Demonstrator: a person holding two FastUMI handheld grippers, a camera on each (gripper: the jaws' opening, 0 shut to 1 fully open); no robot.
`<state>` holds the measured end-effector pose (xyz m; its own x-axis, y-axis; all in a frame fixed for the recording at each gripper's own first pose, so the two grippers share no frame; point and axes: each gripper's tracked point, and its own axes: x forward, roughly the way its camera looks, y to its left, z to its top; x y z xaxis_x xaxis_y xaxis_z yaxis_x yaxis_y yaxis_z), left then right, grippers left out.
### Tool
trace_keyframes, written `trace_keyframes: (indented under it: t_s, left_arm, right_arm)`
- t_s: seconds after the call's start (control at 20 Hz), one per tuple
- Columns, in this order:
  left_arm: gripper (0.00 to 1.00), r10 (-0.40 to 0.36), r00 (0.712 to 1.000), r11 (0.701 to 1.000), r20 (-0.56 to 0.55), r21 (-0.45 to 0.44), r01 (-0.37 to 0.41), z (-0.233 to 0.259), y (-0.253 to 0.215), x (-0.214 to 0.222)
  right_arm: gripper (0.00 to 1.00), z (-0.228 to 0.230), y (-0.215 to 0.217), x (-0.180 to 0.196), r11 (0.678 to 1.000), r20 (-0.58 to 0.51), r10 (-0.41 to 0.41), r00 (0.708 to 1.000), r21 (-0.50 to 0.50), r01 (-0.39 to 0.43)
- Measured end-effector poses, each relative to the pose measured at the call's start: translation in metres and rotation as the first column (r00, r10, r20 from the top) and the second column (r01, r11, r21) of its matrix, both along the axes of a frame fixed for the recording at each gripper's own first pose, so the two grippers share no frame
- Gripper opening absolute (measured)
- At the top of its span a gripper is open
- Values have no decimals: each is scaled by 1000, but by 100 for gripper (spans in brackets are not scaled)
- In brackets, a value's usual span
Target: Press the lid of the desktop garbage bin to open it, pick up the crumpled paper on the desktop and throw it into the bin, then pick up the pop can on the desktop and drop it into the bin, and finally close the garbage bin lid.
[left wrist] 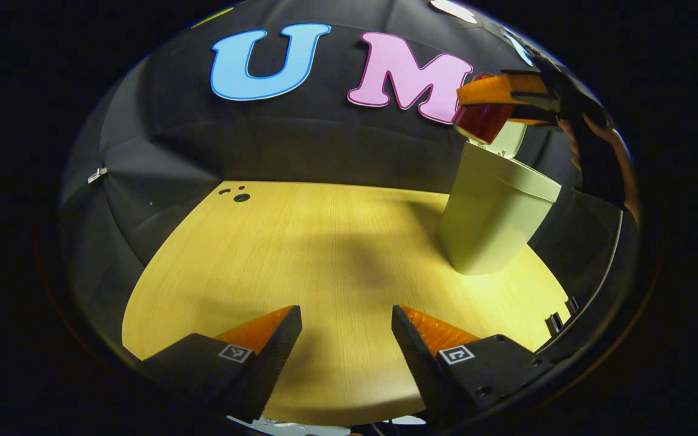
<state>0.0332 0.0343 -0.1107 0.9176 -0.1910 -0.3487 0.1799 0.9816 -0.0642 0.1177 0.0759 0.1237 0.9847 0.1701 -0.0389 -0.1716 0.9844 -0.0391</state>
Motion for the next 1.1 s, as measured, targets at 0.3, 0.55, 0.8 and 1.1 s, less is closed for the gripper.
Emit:
trace_keyframes:
  t_s: [0.3,0.55,0.8,1.1]
  left_arm:
    - [96,-25,1000,999,10,32,25,4,-8,7]
    - [96,-14,1000,999,-14,29,14,-2,-10,11]
    - [96,18,1000,1000,-22,25,-17,2,-8,18]
    - [96,47,998,998,-41,36,-45,-4,-2,17]
  right_arm:
    - [83,20,-67,-1,992,32,-124,992,-4,124]
    - [83,17,-120,-1,977,36,-211,977,-13,211]
    - [83,5,-164,7,961,9,-276,961,6,276]
    - [83,-13,-195,15,945,-38,-326,945,21,327]
